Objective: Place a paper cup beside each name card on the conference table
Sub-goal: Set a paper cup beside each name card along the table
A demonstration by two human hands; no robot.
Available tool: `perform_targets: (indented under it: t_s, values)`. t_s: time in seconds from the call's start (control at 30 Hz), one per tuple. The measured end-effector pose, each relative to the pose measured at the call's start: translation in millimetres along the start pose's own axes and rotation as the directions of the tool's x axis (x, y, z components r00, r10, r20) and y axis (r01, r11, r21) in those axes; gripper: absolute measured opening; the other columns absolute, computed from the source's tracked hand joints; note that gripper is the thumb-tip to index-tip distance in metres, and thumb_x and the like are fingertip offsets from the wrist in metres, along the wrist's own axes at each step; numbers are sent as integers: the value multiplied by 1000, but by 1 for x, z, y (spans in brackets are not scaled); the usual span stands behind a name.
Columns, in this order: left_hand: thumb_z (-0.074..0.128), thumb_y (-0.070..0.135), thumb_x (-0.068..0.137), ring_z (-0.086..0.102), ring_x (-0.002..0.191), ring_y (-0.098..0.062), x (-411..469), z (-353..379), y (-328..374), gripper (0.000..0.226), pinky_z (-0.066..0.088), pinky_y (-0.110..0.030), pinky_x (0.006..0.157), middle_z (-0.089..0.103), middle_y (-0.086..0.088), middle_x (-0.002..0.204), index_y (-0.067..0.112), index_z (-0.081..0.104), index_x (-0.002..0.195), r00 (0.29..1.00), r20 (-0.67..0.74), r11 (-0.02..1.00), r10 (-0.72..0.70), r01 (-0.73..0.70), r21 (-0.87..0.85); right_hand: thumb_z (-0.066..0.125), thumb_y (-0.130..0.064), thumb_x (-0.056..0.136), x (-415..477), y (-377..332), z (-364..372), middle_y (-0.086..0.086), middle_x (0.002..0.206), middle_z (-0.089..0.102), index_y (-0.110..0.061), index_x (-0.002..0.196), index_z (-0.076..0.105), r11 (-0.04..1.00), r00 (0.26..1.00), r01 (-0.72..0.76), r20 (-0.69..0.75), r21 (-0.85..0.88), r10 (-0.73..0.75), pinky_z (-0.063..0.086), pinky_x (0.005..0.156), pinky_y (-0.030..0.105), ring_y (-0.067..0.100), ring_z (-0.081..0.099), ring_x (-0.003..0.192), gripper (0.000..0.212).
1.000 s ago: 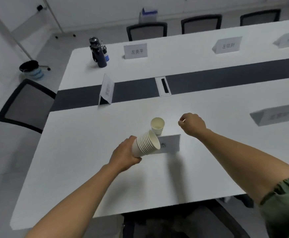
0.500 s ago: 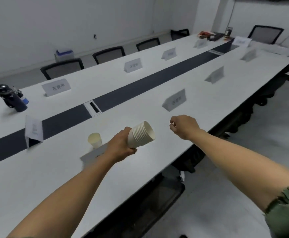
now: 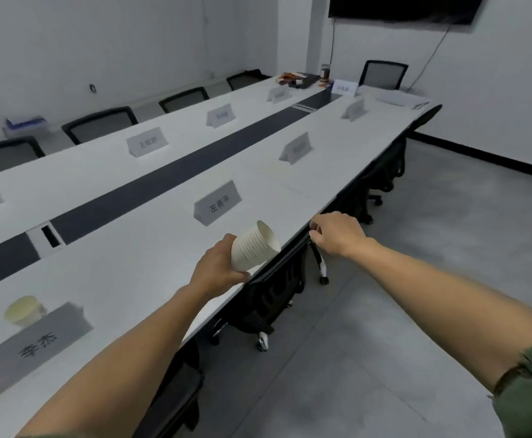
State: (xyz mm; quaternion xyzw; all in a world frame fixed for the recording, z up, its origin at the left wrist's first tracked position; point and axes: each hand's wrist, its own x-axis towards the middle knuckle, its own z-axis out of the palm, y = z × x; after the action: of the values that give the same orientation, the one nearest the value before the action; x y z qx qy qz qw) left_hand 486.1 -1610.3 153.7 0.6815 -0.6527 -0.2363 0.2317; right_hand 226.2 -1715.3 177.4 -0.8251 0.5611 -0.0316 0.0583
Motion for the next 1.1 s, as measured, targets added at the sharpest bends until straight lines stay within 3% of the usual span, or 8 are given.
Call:
perform_targets:
  t_s: [0.2,0.47,0.7,0.83,1.1]
  values:
    - [81,27,64,60,92,-24,52,35,32,62,56,-45,77,59,2,102,26,46,116,1000,28,999,0,-1,44,46,-34,98,37,68,-6,0,111,70,-20,119,63,999,999,-32,-3,12,33,48,75,35,25,64,98,31]
    - [82,28,63,59,94,-21,166,36,15,63,56,-46,80,59,4,105,29,46,115,999,-24,998,-39,40,39,46,-37,97,161,86,2,0,119,68,-22,125,60,998,999,42,-8,50,-41,47,84,36,24,62,107,34]
    - [85,23,61,58,97,-20,254,12,-4,63,58,-42,82,59,7,106,32,48,112,993,-59,994,-106,104,-27,46,-35,98,279,67,-15,0,117,69,-21,125,60,992,995,104,-12,68,-103,47,82,35,24,62,105,33]
    - [85,19,64,59,99,-19,279,-4,-18,66,58,-33,80,59,5,110,27,49,119,983,-86,987,-160,158,-33,48,-34,98,330,45,-17,0,117,70,-21,123,62,981,985,170,5,88,-171,48,82,34,24,63,103,32]
    - [85,26,65,60,97,-19,318,-31,-55,69,59,-33,81,60,5,113,28,46,121,909,-207,930,-361,369,-2,55,-33,97,437,-17,-5,3,116,71,-17,120,66,883,917,360,60,300,-394,56,86,36,21,66,98,30]
